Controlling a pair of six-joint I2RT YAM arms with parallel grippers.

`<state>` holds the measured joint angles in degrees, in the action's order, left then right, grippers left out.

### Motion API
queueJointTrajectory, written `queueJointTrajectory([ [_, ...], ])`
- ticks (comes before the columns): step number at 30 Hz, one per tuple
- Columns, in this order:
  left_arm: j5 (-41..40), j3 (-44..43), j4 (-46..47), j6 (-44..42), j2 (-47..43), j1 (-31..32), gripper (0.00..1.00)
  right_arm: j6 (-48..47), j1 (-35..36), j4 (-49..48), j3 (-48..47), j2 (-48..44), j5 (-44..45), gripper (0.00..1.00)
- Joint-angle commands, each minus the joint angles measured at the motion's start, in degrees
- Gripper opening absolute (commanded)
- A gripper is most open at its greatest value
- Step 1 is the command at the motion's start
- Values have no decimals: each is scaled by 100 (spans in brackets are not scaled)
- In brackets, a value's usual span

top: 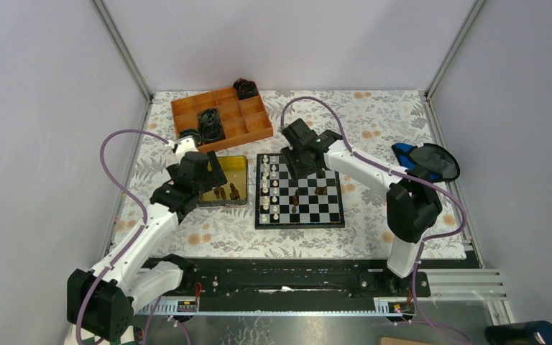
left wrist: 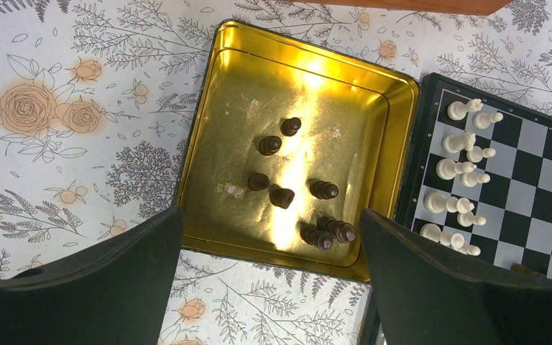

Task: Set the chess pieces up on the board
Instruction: Pick up the chess piece from the chessboard.

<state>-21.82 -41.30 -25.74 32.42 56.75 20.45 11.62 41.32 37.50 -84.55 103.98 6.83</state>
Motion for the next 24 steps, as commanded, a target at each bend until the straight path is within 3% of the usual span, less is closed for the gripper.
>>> queueJointTrajectory([
  [1,-3,60,171,-17,-130,-50,99,127,126,16,49,-97,4,54],
  [24,-24,52,173,-26,-69,-41,99,279,219,-429,501,268,-269,52],
])
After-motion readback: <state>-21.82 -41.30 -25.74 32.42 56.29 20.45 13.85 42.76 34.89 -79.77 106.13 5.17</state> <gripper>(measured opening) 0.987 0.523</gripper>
